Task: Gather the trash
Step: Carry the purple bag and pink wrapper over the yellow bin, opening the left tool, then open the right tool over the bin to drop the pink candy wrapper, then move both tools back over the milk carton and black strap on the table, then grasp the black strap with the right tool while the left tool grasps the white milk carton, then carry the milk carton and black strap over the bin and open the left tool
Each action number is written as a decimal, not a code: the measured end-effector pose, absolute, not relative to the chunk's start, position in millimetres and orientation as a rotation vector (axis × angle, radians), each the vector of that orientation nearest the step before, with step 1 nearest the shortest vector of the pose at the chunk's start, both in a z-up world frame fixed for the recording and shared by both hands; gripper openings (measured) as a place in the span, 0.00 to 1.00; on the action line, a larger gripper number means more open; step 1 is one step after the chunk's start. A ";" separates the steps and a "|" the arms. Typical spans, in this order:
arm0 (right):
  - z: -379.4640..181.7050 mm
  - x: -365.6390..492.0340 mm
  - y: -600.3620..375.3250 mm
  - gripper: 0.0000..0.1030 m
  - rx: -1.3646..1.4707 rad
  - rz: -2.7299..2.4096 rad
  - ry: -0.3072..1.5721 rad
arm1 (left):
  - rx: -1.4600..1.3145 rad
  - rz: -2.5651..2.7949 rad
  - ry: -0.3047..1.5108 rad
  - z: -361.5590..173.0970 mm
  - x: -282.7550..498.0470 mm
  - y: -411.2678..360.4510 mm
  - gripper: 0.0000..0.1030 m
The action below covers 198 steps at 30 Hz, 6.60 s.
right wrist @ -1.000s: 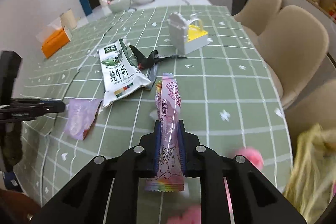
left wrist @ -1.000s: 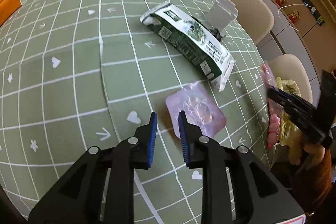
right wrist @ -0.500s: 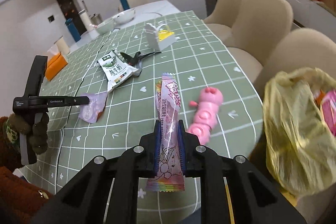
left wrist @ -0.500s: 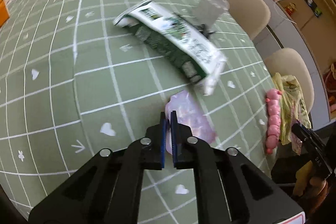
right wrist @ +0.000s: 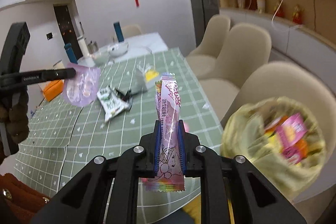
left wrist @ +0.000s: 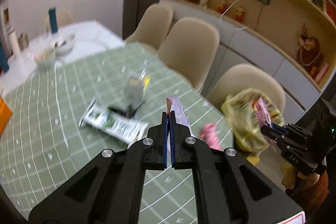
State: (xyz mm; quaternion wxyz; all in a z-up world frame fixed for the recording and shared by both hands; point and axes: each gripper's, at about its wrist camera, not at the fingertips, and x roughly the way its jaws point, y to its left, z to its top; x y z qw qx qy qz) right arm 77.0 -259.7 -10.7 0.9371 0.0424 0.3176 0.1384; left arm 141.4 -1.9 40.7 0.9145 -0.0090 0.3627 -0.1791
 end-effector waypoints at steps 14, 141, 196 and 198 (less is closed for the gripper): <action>44.2 46.0 -324.7 0.15 0.047 0.081 0.540 | -0.075 -0.643 0.711 68.0 143.5 -93.8 0.02; -133.1 248.3 -56.2 0.11 -0.084 0.669 1.025 | -0.374 -0.097 0.981 -95.1 180.5 160.2 0.49; -104.9 152.3 -156.5 0.18 0.124 0.459 0.920 | 0.007 -0.154 1.049 -105.7 244.9 84.5 0.55; -104.1 148.5 -156.1 0.18 0.128 0.452 0.916 | 0.020 -0.144 1.053 -105.6 249.8 81.6 0.55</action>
